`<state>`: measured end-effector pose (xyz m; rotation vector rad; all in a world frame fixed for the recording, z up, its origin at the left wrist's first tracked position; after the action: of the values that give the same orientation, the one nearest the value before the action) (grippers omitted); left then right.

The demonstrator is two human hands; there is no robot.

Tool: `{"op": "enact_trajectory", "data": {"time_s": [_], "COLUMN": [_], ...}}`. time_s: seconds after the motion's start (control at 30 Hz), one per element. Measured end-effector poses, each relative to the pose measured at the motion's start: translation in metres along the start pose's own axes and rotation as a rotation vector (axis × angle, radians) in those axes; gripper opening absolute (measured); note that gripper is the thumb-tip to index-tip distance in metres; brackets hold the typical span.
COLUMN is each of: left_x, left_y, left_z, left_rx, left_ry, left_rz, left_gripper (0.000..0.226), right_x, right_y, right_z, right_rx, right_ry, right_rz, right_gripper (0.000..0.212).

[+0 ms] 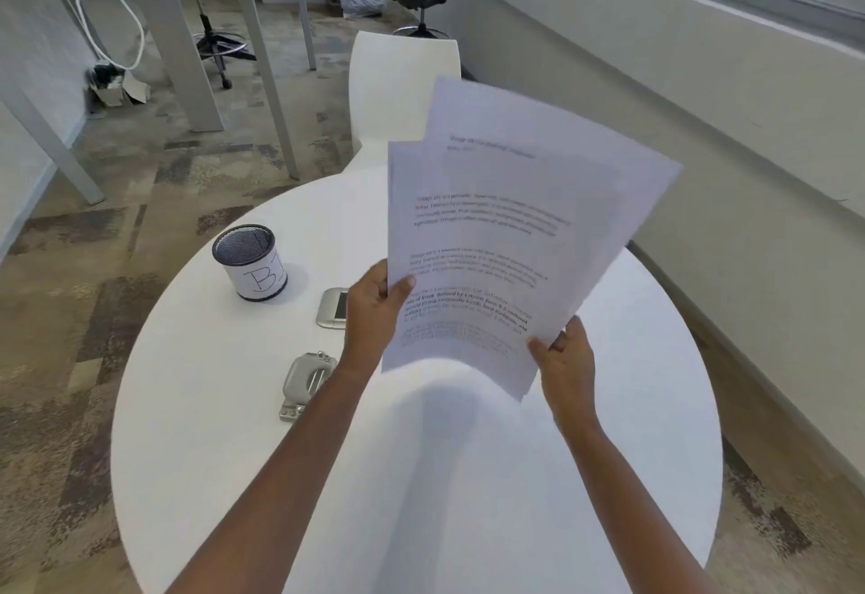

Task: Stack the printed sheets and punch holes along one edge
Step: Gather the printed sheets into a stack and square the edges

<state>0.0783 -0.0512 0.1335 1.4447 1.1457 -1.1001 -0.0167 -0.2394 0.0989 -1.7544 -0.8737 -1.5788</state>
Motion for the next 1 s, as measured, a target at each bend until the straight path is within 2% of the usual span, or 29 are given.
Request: {"op": "enact_trajectory", "data": {"time_s": [0.13, 0.27, 0.4, 0.53, 0.67, 0.73, 0.87, 0.93, 1.0], "left_x": [-0.008, 0.002, 0.003, 0.004, 0.017, 0.024, 0.034, 0.037, 0.039], "left_y": [0.003, -0.002, -0.003, -0.007, -0.019, -0.026, -0.031, -0.033, -0.034], "left_z": [-0.007, -0.007, -0.009, -0.015, -0.015, -0.014, -0.018, -0.021, -0.022], "left_rx": [0.031, 0.047, 0.058, 0.06, 0.146, 0.146, 0.092, 0.09, 0.072], "left_ry": [0.019, 0.049, 0.051, 0.009, -0.005, -0.028, -0.148, -0.218, -0.287], "left_rz": [0.021, -0.07, -0.054, -0.038, -0.093, -0.103, -0.198, -0.263, -0.334], "left_gripper": [0.028, 0.02, 0.004, 0.019, 0.024, 0.029, 0.017, 0.015, 0.014], "right_x": [0.012, 0.01, 0.012, 0.011, -0.009, -0.024, -0.053, -0.064, -0.069], "right_y": [-0.001, -0.007, -0.009, -0.01, -0.011, -0.013, -0.025, -0.031, -0.036], "right_z": [0.004, 0.008, 0.01, 0.008, 0.005, 0.002, -0.01, -0.017, -0.025], "right_rx": [0.01, 0.022, -0.01, -0.001, 0.063, 0.098, 0.127, 0.11, 0.075], "right_ry": [0.074, 0.063, 0.051, 0.079, 0.057, -0.009, -0.061, 0.001, 0.112], "right_rz": [-0.097, -0.118, -0.161, -0.174, -0.055, 0.02, 0.202, 0.269, 0.325], "right_gripper": [0.045, 0.032, 0.018, 0.021, 0.035, 0.031, 0.01, 0.025, 0.019]}}
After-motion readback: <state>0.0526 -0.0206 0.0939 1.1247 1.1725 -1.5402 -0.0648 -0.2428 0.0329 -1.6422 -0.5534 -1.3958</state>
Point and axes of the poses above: each hand's wrist, its own y-axis towards the middle knuckle, its own z-axis out of the palm, x = y × z, the point moved 1 cm from there along y, towards the middle knuckle, and after that the axes turned 8 degrees about y, right-handed, at the moved point
